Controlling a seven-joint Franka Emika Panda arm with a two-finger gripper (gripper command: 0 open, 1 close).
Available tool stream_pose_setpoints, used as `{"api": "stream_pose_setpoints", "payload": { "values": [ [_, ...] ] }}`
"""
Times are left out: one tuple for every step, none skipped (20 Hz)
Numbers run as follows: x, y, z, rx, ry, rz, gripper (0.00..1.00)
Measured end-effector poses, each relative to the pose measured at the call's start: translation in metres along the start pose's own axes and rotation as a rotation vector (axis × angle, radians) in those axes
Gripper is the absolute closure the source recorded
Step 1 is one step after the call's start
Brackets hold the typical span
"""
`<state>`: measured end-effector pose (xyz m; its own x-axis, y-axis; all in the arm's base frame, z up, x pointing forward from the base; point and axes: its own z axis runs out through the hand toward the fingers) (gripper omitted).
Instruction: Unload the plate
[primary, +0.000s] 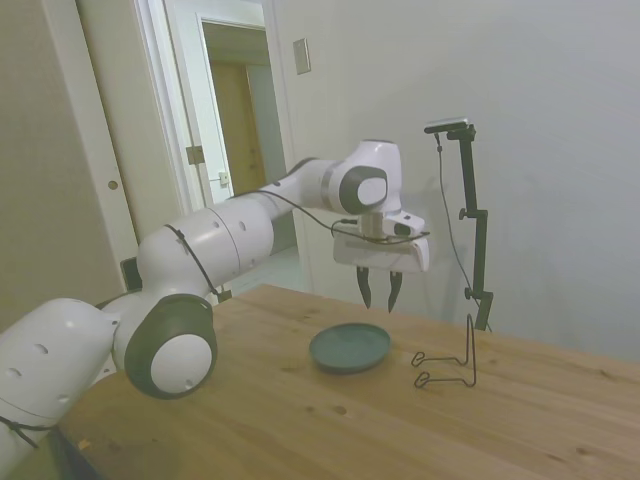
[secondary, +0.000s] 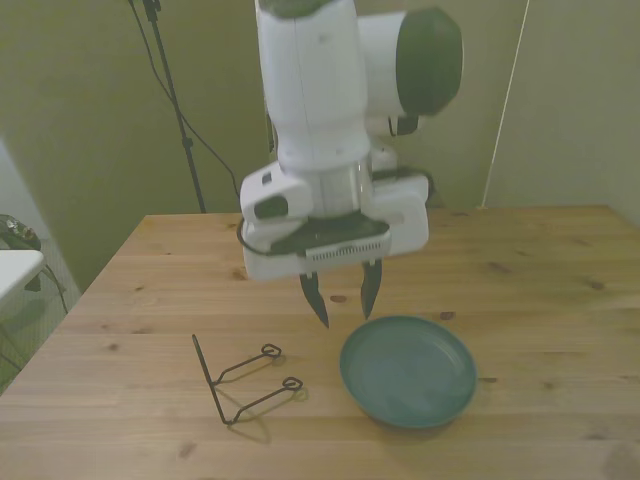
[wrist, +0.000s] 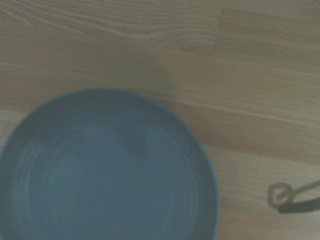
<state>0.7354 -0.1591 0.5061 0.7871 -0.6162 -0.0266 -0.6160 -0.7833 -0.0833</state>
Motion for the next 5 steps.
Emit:
{"api": "stream_pose_setpoints", "payload": {
  "values": [
    [-0.006,0.002,-0.016,0.009,0.001,0.015,0.00],
    [-0.012,0.003,-0.031,0.014,0.004,0.029,0.00],
    [-0.018,0.004,-0.046,0.019,0.008,0.046,0.00],
    [-0.024,0.005,-0.060,0.025,0.013,0.058,0.00],
    [-0.032,0.006,-0.075,0.030,0.017,0.069,0.00]
  ]
}}
